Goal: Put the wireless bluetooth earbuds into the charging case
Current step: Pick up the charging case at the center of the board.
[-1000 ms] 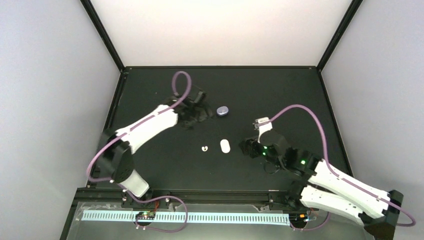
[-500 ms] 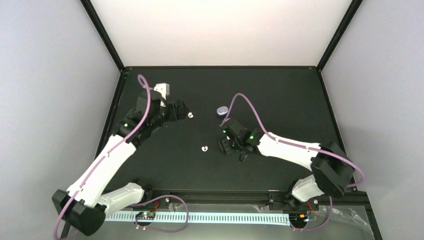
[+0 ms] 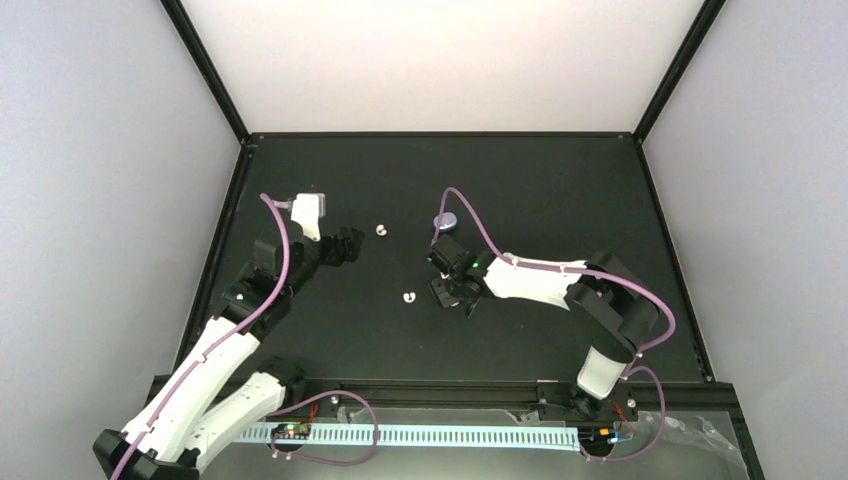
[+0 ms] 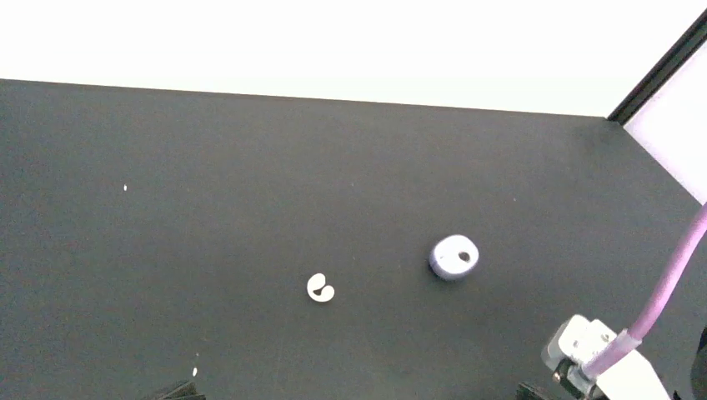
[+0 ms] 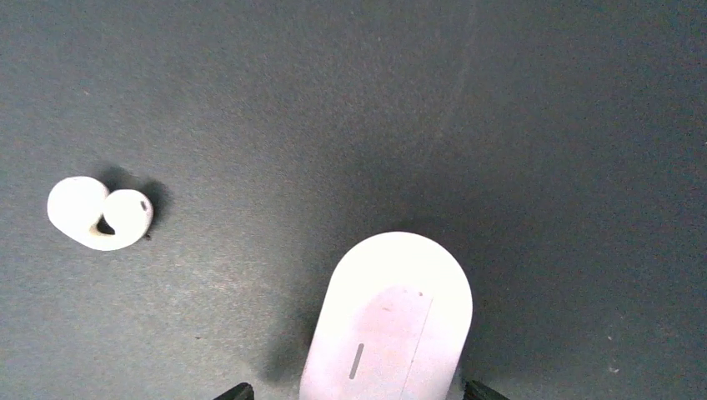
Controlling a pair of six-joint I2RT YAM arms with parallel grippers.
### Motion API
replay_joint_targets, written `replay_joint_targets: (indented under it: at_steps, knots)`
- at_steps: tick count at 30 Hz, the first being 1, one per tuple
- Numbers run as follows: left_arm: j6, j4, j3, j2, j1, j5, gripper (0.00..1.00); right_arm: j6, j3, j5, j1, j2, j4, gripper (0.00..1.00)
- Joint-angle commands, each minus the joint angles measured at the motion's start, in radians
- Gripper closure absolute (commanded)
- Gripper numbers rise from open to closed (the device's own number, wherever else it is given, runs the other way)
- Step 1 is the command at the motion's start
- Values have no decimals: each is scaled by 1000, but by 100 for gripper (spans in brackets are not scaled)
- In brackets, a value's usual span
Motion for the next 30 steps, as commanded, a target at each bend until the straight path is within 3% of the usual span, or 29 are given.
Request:
replay_joint_targets:
  at_steps: [1, 8, 16, 24, 30]
  knots:
    - [7, 57, 1, 1, 4, -48, 1, -11, 30, 25, -7, 34, -2, 36]
    - [4, 46, 4, 7, 3, -53, 1, -6, 55, 66, -5, 82, -44, 46]
    - [-7, 51, 5, 13, 3, -45, 1, 34, 63, 148, 17, 134, -115, 49]
    - [-17, 44, 6, 22, 3, -34, 1, 64, 68, 144, 43, 160, -130, 54]
    - [-21, 45, 5, 17, 3, -32, 1, 77, 58, 136, 50, 144, -124, 63]
